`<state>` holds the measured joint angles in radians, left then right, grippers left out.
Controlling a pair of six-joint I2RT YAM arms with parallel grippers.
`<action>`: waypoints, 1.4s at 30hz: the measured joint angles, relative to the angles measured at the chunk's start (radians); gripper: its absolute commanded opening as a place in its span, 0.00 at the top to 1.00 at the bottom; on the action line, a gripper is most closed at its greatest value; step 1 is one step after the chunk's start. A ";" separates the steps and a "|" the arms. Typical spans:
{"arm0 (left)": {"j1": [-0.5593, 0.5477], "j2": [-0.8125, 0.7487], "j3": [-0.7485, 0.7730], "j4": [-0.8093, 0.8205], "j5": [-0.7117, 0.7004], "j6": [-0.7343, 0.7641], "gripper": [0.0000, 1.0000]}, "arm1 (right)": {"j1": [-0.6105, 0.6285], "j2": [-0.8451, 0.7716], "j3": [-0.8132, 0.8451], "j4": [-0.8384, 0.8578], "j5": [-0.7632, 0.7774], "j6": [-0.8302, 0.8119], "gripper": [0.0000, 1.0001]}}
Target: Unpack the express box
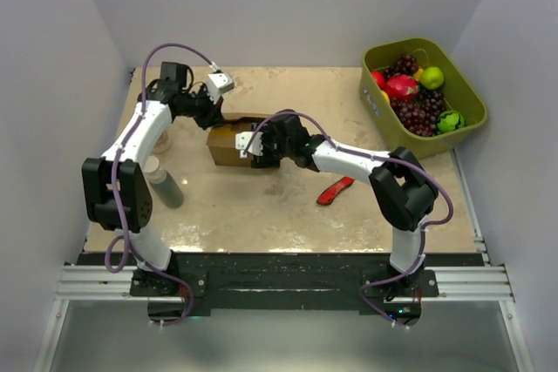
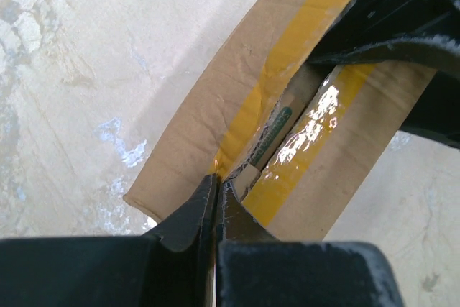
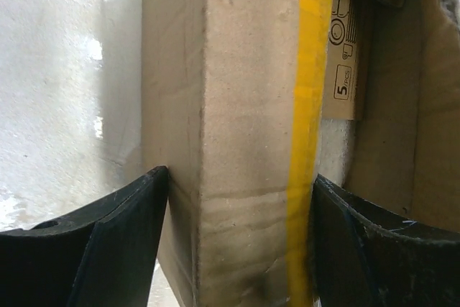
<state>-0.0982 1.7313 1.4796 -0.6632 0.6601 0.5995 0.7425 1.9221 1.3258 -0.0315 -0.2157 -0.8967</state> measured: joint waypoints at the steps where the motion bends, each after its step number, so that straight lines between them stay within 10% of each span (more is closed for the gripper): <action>1: 0.000 -0.002 0.001 0.001 0.005 -0.010 1.00 | 0.002 -0.005 -0.016 0.022 0.005 -0.018 0.28; 14: 0.048 0.026 0.094 -0.077 0.165 -0.109 1.00 | -0.008 -0.023 -0.076 0.090 0.028 -0.155 0.18; 31: 0.054 0.082 0.142 -0.198 0.235 -0.119 1.00 | -0.147 0.364 0.822 -0.914 -0.441 -0.071 0.07; 38: 0.051 0.045 0.123 -0.183 0.219 -0.127 1.00 | -0.156 0.449 1.006 -1.157 -0.513 -0.104 0.18; 42: 0.051 0.039 0.109 -0.166 0.211 -0.130 1.00 | -0.156 0.454 1.020 -1.186 -0.543 -0.063 0.41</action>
<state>-0.0471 1.7706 1.5887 -0.8291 0.8707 0.4698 0.5861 2.3756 2.3455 -1.2179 -0.7589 -0.9600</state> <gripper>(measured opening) 0.019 0.762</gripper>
